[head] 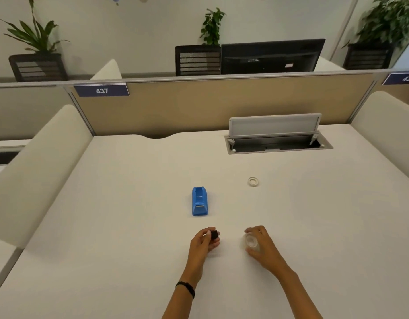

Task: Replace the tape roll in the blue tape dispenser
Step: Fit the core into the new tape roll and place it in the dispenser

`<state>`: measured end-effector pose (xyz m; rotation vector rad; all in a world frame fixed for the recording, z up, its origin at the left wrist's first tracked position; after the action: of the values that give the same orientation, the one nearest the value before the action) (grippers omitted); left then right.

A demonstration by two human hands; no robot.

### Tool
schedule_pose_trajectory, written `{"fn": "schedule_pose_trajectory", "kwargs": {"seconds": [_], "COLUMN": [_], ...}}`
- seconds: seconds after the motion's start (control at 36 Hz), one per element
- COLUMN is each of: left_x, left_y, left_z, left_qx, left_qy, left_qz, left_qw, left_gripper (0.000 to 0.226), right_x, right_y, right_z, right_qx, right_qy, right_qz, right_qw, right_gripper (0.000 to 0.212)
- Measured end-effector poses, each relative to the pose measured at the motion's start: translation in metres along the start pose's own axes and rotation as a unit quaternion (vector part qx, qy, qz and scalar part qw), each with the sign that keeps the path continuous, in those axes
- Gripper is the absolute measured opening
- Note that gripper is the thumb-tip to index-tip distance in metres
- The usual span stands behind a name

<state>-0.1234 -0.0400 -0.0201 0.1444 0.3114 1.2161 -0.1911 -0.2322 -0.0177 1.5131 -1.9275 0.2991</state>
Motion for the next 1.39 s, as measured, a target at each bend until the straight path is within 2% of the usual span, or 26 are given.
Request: {"fn": "schedule_pose_trajectory", "kwargs": {"seconds": [0.17, 0.61, 0.78, 1.03, 1.19, 1.39], "left_x": [-0.008, -0.011, -0.006, -0.008, -0.010, -0.012], "left_y": [0.000, -0.010, -0.021, -0.026, -0.026, -0.022], "left_z": [0.011, 0.041, 0.043, 0.044, 0.043, 0.047], "left_qx": [-0.041, -0.096, -0.097, -0.096, -0.089, -0.080], "left_qy": [-0.019, -0.048, -0.051, -0.068, -0.070, -0.032], "left_qz": [0.004, 0.037, 0.048, 0.055, 0.055, 0.061], "left_qw": [0.999, 0.994, 0.993, 0.991, 0.992, 0.994], "left_gripper": [0.013, 0.017, 0.022, 0.017, 0.019, 0.017], "right_x": [-0.006, -0.004, -0.009, -0.009, -0.008, -0.009], "right_y": [0.002, -0.011, -0.020, -0.025, -0.029, -0.025], "right_z": [-0.015, -0.064, -0.073, -0.085, -0.083, -0.089], "right_qx": [0.055, 0.176, 0.178, 0.214, 0.210, 0.199], "right_qy": [0.010, 0.029, 0.029, 0.001, -0.006, -0.031], "right_qz": [-0.015, 0.020, 0.021, 0.060, 0.053, 0.026], "right_qw": [0.998, 0.984, 0.983, 0.975, 0.976, 0.979], "right_gripper": [0.060, 0.049, 0.051, 0.055, 0.050, 0.053]}}
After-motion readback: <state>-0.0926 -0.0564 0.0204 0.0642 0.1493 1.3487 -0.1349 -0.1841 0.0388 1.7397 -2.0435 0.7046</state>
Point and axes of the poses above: each hand's wrist, its own y-axis away from the middle knuckle, its own x-axis out of the back of the hand, z = x × y, the point moved 4 cm from there along -y, towards the middle knuckle, and after that the axes turned 6 degrees about -x, right-handed, at the moved point
